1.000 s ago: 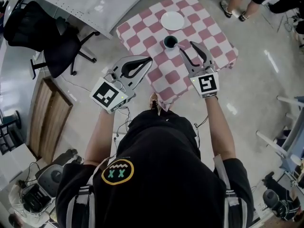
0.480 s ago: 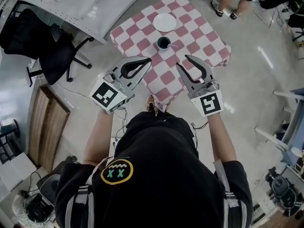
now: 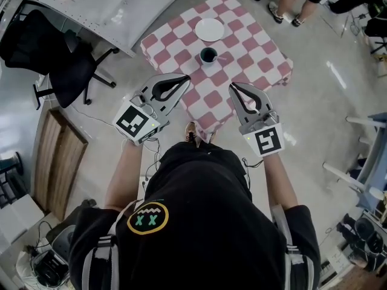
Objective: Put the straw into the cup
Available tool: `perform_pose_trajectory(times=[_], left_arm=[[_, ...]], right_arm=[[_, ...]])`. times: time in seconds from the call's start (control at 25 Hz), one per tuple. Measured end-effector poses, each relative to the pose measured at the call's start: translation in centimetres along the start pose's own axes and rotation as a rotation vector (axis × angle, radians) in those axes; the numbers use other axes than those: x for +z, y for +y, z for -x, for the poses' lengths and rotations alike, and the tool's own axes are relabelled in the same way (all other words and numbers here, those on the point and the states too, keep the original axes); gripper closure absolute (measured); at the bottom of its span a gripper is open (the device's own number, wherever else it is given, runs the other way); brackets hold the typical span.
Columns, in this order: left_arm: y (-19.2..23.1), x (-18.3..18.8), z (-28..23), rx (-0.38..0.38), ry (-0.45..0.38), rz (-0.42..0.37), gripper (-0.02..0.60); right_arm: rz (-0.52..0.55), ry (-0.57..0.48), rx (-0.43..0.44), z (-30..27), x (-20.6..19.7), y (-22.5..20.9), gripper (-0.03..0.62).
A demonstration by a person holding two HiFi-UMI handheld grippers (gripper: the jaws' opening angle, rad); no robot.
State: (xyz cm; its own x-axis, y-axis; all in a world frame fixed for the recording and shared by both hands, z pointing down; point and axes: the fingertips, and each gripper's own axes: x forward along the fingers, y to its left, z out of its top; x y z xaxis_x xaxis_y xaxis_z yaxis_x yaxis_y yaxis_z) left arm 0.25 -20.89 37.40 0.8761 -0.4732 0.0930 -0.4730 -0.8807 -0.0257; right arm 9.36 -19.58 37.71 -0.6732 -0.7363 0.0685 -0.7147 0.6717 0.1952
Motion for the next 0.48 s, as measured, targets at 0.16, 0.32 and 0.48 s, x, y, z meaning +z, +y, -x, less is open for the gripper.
perform_pose_trajectory(times=[0.16, 0.32, 0.48], left_arm=[[-0.1, 0.1, 0.3, -0.003, -0.004, -0.002, 0.563], [-0.2, 0.2, 0.6, -0.005, -0.007, -0.005, 0.563], [-0.1, 0.2, 0.7, -0.008, -0.009, -0.003, 0.563]], right_arm=[[0.004, -0.004, 0.000, 0.1, 0.8, 0.8, 0.569], [0.013, 0.017, 0.005, 0.2, 0.6, 1.2, 0.572], [0.020, 0.001, 0.003, 0.1, 1.1, 1.4, 0.572]])
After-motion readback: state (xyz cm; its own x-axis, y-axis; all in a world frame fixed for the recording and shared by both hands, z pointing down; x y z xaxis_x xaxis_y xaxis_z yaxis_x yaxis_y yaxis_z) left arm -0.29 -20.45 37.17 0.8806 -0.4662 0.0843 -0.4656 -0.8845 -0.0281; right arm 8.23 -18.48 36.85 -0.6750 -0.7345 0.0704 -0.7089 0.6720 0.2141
